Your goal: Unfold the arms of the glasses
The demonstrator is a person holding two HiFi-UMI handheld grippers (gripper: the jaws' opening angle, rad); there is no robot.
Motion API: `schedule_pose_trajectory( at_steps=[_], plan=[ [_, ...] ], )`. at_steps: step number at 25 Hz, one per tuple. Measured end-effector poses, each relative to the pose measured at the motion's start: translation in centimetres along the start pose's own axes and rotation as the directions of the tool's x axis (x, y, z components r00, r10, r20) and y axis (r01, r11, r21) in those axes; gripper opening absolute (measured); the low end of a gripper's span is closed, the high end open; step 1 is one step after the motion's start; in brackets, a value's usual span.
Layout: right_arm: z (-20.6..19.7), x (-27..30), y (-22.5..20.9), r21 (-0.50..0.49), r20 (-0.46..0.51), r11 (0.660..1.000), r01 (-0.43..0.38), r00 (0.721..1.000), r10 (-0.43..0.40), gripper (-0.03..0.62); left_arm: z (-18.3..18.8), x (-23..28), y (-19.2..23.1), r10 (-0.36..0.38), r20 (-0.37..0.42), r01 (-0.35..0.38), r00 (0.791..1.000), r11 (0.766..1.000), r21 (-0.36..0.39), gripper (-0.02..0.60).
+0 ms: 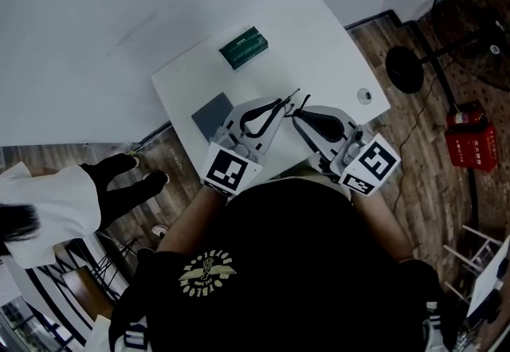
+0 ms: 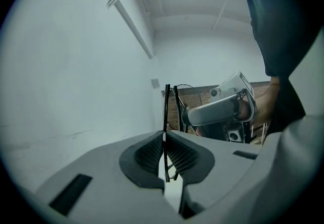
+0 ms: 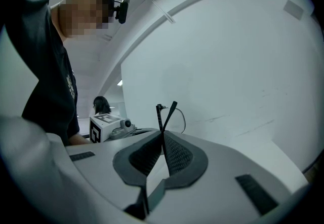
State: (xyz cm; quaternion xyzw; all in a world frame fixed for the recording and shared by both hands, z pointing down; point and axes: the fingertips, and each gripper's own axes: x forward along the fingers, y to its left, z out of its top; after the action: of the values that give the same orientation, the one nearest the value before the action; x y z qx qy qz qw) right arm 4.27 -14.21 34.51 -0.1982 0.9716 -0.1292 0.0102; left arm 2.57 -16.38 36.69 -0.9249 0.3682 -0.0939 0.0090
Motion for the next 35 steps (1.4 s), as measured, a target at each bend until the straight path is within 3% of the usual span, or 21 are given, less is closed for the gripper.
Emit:
schedule_pose_trajectory(
  at_steps=[3,8,19,35],
  plan=[
    [-0.3,0.1,-0.2,0.002,-0.006,1.0,0.008,1.0,-0.008,0.012,-0.3,-0.1,0.4,0.018,0.002,-0.018,1.0,1.0,-0.017,0.021],
    [-0.8,0.3,-0.4,0.01,-0.017,1.0,0.022,1.0,-0.022,0.012,-0.9,-0.7,2.0,0.071,0.039,-0.066,0.997,0.992,-0.112,0.021],
    [-1.9,1.3,-0.2,0.041,-0.022,0.999,0.027,0.999,-0.026,0.012,-0.6,-2.8,4.9,0.158,0.031,-0.154,0.987,0.981,-0.119,0.021],
    [-2.6,1.2,0.9,0.066,0.001,0.997,0.04,0.999,-0.04,0.012,0.6,-5.4,6.5,0.186,0.086,-0.169,0.979,0.97,-0.178,0.021]
  ],
)
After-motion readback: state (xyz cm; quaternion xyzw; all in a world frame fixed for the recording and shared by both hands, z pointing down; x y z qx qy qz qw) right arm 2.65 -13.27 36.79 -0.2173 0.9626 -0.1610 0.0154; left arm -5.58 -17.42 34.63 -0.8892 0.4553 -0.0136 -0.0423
